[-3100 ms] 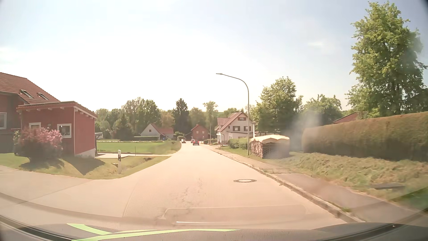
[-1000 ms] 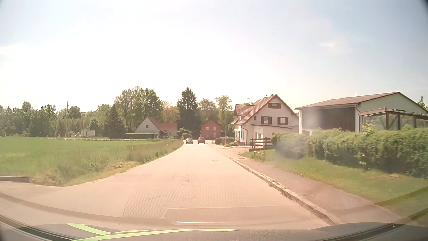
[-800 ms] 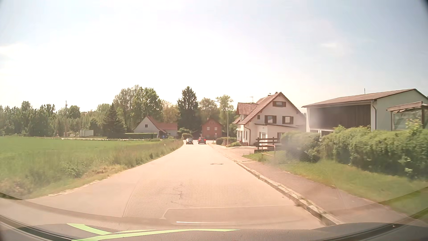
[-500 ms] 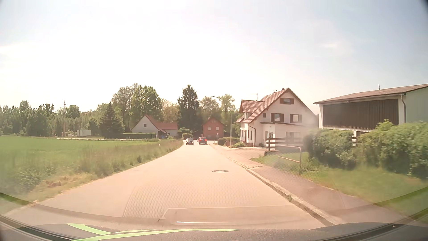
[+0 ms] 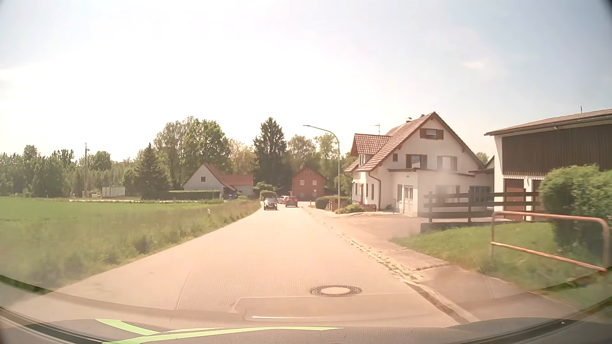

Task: Follow the waypoints while adhering to traffic rules and regulations

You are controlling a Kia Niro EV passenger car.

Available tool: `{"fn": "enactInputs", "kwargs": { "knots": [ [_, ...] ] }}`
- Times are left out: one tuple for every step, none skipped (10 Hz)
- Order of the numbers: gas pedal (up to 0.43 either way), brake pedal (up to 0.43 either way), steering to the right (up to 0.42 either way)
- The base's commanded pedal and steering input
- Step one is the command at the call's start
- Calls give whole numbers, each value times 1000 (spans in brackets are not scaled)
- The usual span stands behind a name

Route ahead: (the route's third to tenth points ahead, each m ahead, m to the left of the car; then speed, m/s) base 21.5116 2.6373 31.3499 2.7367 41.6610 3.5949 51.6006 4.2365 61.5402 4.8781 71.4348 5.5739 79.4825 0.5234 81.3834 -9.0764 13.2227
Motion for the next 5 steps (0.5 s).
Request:
{"fn": "enactInputs", "kwargs": {
  "knots": [
    [0, 0, -6],
    [0, 0, -6],
    [0, 0, -6],
    [0, 0, -6],
    [0, 0, -6]
  ]
}}
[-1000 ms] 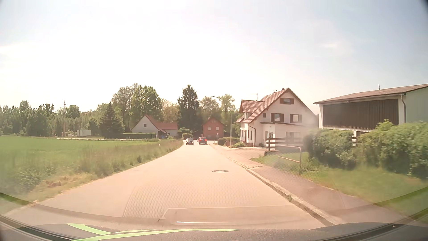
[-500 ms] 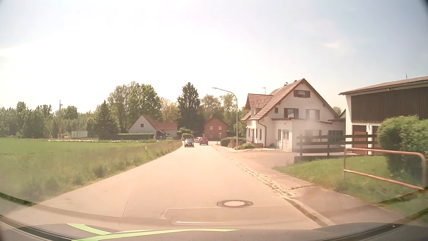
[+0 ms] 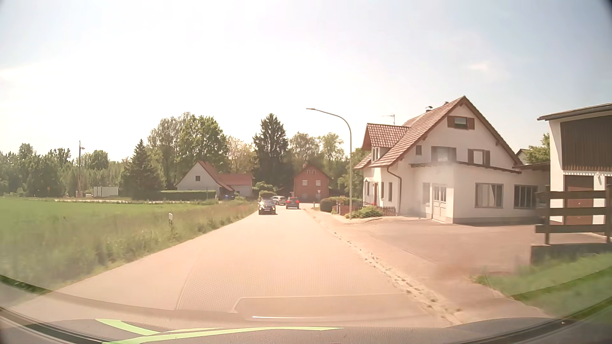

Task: Follow the waypoints while adhering to traffic rules and regulations

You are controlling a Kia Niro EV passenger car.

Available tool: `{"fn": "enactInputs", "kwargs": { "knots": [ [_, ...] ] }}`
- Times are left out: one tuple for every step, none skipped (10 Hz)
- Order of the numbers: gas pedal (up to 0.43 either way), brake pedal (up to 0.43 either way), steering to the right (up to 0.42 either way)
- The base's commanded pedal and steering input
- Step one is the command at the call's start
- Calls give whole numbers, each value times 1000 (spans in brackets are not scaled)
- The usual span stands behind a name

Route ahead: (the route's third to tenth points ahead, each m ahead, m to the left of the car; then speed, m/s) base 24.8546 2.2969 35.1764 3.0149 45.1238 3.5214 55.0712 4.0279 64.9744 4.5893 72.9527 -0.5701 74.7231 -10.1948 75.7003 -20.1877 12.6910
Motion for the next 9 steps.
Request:
{"fn": "enactInputs", "kwargs": {
  "knots": [
    [0, 0, -6],
    [0, 0, -6],
    [0, 0, -6],
    [0, 0, -6],
    [0, 0, -6],
    [0, 0, -6],
    [0, 0, -6],
    [0, 0, -6],
    [59, 0, -7]
  ]
}}
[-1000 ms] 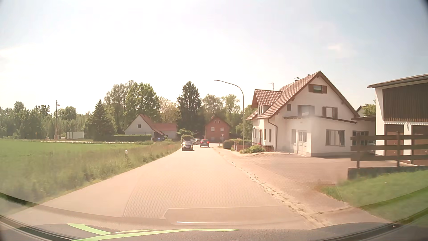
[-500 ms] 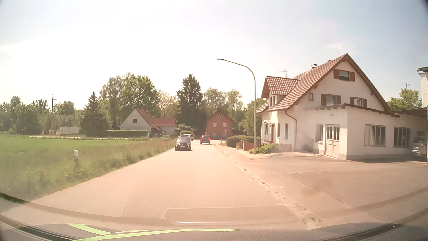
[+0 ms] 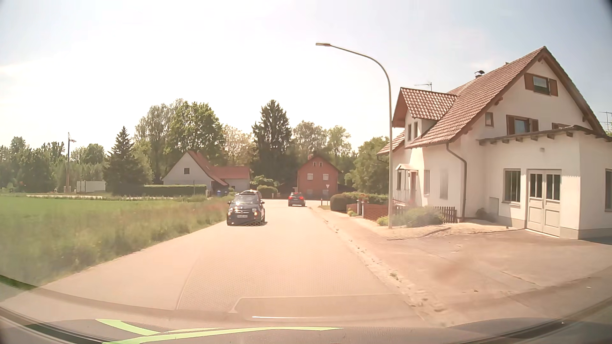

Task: Follow the waypoints while adhering to traffic rules and regulations

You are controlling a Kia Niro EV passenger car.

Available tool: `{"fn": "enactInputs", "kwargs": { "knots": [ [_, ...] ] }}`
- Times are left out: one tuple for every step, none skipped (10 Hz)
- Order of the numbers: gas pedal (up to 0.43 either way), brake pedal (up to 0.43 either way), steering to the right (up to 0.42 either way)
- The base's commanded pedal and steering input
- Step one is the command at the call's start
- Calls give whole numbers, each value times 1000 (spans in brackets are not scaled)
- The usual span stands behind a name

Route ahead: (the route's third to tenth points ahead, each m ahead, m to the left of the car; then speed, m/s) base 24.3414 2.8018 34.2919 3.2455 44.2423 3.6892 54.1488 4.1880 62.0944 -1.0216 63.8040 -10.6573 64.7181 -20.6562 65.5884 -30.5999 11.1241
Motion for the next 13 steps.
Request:
{"fn": "enactInputs", "kwargs": {
  "knots": [
    [98, 0, -8],
    [110, 0, -8],
    [130, 0, -8],
    [130, 0, -8],
    [130, 0, -9],
    [87, 0, -11],
    [0, 0, -14],
    [0, 0, -16],
    [0, 0, -17],
    [0, 0, -16],
    [0, 0, -17],
    [0, 0, -17],
    [0, 0, -16]
  ]
}}
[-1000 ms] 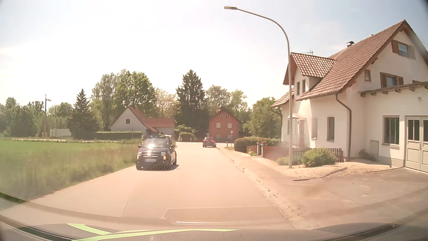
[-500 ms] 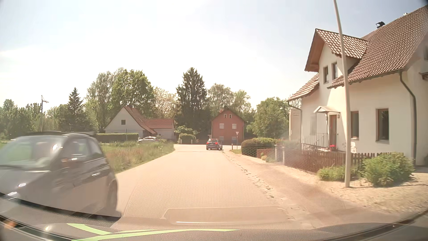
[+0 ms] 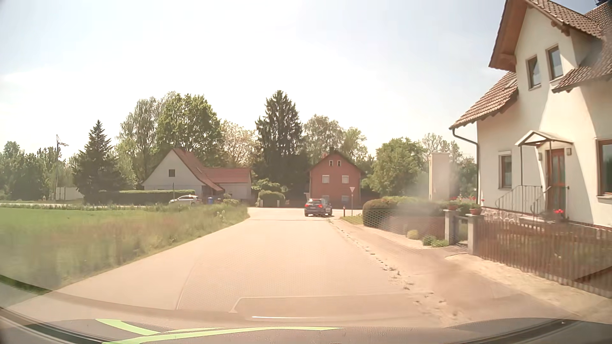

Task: Follow the waypoints while adhering to traffic rules and regulations

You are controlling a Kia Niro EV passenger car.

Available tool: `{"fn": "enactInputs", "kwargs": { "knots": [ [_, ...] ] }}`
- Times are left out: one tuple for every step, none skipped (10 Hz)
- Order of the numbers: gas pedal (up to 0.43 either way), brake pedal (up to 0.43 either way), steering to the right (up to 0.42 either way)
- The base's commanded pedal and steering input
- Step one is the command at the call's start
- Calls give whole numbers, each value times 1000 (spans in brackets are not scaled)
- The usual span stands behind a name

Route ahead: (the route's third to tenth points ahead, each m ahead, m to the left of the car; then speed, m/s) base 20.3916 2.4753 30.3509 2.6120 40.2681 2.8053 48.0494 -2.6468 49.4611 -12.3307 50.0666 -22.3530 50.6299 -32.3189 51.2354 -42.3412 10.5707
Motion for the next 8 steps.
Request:
{"fn": "enactInputs", "kwargs": {
  "knots": [
    [0, 6, -15],
    [0, 24, -15],
    [0, 30, -12],
    [0, 12, -10],
    [0, 0, -9],
    [0, 0, -9],
    [0, 12, -8],
    [0, 73, -7]
  ]
}}
